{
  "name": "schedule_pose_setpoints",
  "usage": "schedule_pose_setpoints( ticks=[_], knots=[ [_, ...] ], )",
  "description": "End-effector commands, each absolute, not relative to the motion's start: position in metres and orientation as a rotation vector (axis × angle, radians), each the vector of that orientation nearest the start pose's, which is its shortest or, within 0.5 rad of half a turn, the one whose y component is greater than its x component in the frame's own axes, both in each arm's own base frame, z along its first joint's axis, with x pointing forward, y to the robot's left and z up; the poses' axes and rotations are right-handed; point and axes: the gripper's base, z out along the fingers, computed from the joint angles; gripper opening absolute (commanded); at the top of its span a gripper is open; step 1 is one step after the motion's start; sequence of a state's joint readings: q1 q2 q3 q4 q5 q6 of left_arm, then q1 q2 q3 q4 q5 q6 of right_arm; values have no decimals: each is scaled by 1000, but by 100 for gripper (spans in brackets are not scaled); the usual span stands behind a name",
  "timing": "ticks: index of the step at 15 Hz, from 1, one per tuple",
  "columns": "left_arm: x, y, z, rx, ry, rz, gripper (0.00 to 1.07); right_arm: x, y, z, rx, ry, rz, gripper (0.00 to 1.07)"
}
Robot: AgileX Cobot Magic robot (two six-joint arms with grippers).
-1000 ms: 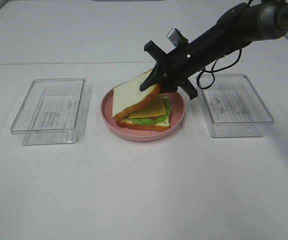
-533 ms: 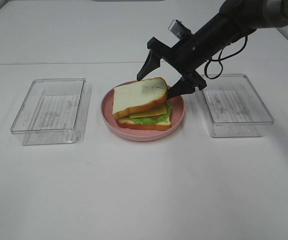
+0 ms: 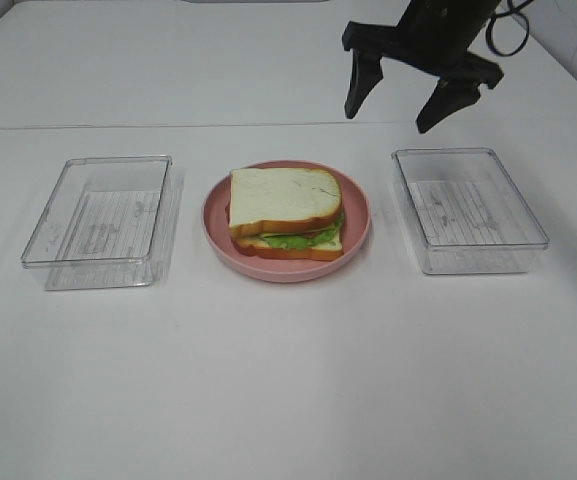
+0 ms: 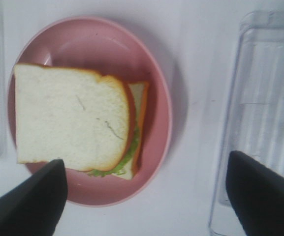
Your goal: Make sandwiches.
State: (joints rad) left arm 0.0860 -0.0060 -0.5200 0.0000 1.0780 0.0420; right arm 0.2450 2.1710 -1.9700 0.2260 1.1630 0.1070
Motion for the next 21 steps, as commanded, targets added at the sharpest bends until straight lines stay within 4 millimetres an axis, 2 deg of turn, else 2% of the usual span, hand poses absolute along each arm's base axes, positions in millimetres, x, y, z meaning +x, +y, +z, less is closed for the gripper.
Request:
schedule_pose_setpoints(
  ticks=[1, 2, 3, 4, 6, 7, 10, 11, 14, 15, 16, 18, 19, 20, 21],
  knots=[
    [-11, -1, 281, -44, 2016, 70, 98, 445, 115, 265, -115, 2878, 158, 85],
    [-11, -1, 281, -44, 2016, 70, 98, 443, 109, 268, -117, 2896, 97, 85],
    [-11, -1, 281, -45, 2016, 84, 98, 442, 78, 275, -53, 2911, -5, 85],
    [-11, -1, 281, -45, 2016, 84, 98, 443, 68, 278, -21, 2906, -9, 85],
    [-11, -1, 281, -45, 2016, 84, 98, 443, 29, 287, 98, 2886, -22, 85],
    [-11, -1, 281, -45, 2016, 84, 98, 440, 3, 296, 190, 2865, -15, 85],
    [-11, -1, 281, -45, 2016, 77, 98, 423, -10, 309, 265, 2858, 53, 83],
    [-11, -1, 281, -46, 2016, 76, 98, 391, -10, 320, 245, 2875, 0, 81],
    [-11, -1, 281, -46, 2016, 76, 98, 351, -9, 318, 255, 2918, -3, 81],
    [-11, -1, 281, -46, 2016, 76, 98, 300, -8, 322, 256, 2876, 2, 81],
    [-11, -1, 281, -46, 2016, 76, 98, 289, -8, 322, 249, 2864, 3, 81],
    [-11, -1, 281, -46, 2016, 76, 98, 231, -7, 320, 228, 2796, 1, 81],
    [-11, -1, 281, -46, 2016, 76, 98, 190, -6, 320, 233, 2714, 17, 81],
    [-11, -1, 281, -46, 2016, 76, 98, 176, -5, 319, 237, 2682, 31, 81],
    [-11, -1, 281, -46, 2016, 76, 98, 152, -3, 311, 242, 2636, 57, 81]
  ],
)
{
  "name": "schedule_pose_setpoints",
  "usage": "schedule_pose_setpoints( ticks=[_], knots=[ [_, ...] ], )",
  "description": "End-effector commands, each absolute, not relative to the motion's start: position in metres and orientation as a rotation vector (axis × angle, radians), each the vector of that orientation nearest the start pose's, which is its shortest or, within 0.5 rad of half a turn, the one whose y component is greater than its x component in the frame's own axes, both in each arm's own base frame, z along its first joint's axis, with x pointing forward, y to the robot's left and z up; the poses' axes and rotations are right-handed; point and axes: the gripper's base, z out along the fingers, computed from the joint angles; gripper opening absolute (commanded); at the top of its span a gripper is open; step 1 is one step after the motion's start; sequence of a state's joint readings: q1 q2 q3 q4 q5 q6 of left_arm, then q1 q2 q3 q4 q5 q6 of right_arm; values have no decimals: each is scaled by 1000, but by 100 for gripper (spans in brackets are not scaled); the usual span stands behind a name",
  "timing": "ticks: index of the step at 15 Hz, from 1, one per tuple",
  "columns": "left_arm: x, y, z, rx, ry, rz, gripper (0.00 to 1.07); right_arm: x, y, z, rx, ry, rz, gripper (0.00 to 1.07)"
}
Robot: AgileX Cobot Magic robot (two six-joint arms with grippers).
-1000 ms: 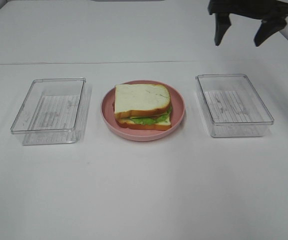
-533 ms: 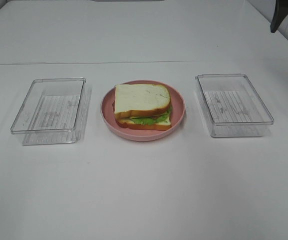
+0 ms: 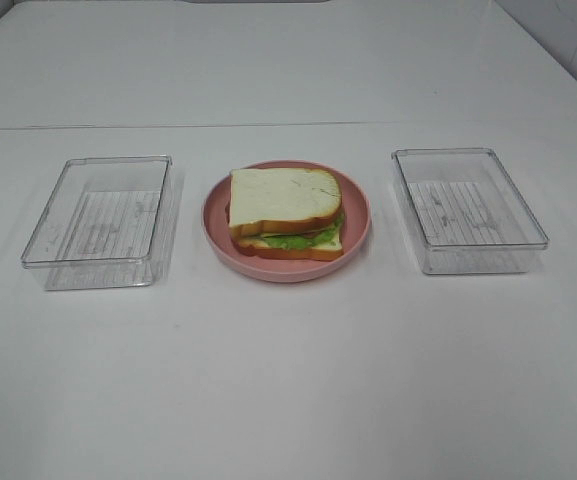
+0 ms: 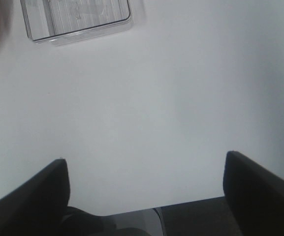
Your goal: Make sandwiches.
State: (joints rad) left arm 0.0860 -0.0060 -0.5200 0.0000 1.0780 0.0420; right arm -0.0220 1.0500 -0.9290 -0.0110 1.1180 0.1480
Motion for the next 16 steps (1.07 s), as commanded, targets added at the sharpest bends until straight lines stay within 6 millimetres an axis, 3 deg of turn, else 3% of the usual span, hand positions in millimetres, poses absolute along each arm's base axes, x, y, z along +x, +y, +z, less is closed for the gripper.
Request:
schedule_pose_setpoints(
  ticks=[1, 2, 5, 11, 16],
  knots=[
    [-11, -1, 281, -46, 2016, 76, 98, 129, -1, 303, 243, 2584, 88, 81],
    [-11, -1, 281, -46, 2016, 76, 98, 100, 1, 291, 222, 2525, 99, 81],
    [-11, -1, 281, -46, 2016, 76, 98, 58, 2, 258, 147, 2468, 79, 81],
    [-11, -1, 281, -46, 2016, 76, 98, 14, 3, 266, 1, 2208, 23, 81],
    [-11, -1, 281, -46, 2016, 76, 98, -7, 3, 262, -9, 2086, 3, 80]
  ],
)
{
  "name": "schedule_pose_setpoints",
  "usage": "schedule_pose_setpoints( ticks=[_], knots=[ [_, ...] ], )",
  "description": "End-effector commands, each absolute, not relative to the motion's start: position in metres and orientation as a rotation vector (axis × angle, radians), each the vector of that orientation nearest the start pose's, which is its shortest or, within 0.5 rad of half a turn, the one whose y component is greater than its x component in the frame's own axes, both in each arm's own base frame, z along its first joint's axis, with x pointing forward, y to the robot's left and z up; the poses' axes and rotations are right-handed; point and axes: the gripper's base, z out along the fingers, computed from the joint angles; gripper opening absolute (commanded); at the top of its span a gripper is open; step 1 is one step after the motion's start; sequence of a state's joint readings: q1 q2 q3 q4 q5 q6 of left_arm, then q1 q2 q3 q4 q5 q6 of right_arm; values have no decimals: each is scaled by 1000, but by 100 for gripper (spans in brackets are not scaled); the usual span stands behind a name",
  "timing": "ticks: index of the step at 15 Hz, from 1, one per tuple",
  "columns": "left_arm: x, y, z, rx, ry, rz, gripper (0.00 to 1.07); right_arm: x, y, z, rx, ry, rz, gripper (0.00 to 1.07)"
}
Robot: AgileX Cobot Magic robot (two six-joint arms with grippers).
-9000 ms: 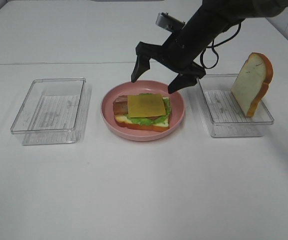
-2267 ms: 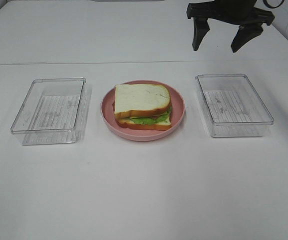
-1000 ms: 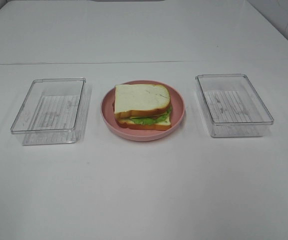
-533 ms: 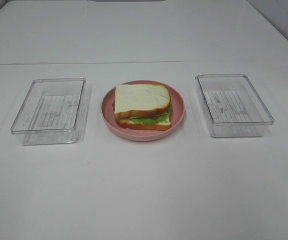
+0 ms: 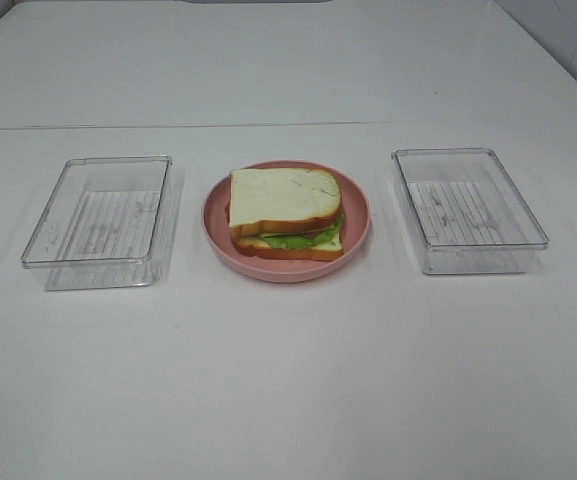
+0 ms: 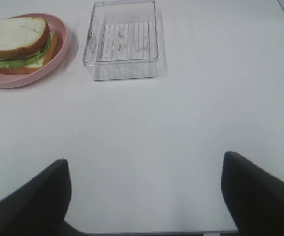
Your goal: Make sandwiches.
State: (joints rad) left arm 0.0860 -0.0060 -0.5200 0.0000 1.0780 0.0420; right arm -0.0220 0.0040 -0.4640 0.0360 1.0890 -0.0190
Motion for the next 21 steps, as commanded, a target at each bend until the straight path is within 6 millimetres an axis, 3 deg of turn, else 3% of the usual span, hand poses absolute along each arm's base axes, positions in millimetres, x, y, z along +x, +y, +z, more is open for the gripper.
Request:
schedule_pose_setpoints(
  ticks=[1, 21],
  knots=[
    [-11, -1, 281, -46, 2016, 76, 98, -6, 2, 261, -7, 2094, 2, 80],
    [-11, -3, 281, -46, 2018, 38, 98, -6, 5, 261, 47, 2095, 68, 80]
  ],
)
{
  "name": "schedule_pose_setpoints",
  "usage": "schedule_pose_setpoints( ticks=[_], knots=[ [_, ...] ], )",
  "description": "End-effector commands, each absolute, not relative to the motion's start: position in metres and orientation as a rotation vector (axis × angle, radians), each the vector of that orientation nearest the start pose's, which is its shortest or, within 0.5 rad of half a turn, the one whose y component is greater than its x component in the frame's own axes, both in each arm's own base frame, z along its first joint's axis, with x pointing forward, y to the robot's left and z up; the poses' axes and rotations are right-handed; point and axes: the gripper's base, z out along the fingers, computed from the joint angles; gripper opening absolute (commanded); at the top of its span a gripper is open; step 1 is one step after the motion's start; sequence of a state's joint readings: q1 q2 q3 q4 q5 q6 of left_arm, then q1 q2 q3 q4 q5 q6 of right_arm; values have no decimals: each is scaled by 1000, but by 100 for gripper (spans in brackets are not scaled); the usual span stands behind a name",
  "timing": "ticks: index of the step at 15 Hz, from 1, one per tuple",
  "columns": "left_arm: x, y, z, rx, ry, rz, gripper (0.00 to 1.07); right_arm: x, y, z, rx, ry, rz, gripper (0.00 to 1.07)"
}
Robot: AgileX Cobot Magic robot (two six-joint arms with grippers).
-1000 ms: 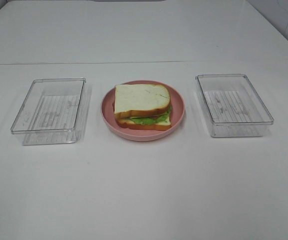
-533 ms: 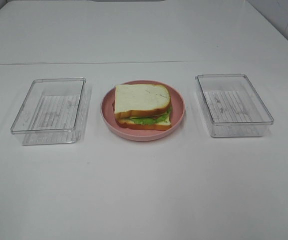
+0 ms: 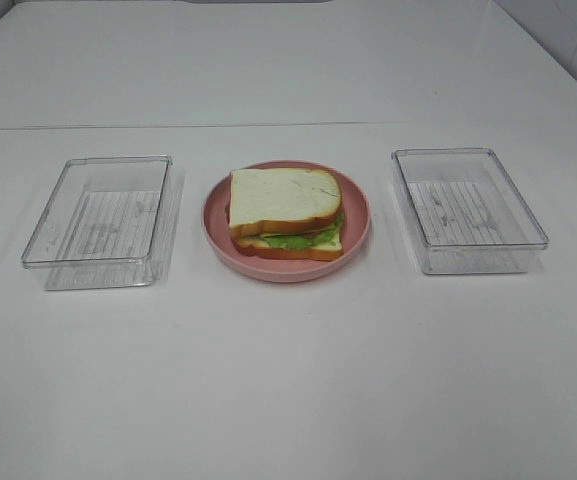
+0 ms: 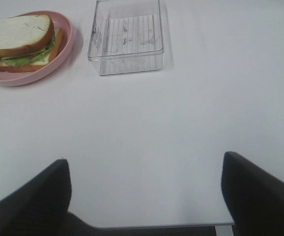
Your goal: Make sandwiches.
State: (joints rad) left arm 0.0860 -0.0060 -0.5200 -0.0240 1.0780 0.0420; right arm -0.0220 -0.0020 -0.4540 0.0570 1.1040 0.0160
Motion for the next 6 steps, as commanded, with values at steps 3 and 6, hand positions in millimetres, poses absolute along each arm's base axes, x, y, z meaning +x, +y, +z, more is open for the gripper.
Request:
schedule_pose_setpoints(
  ticks=[3, 6],
  knots=[
    [-11, -3, 281, -46, 2018, 38, 98, -6, 5, 261, 47, 2095, 68, 80],
    [-11, -3, 281, -46, 2018, 38, 98, -6, 5, 261, 47, 2095, 68, 80]
  ],
)
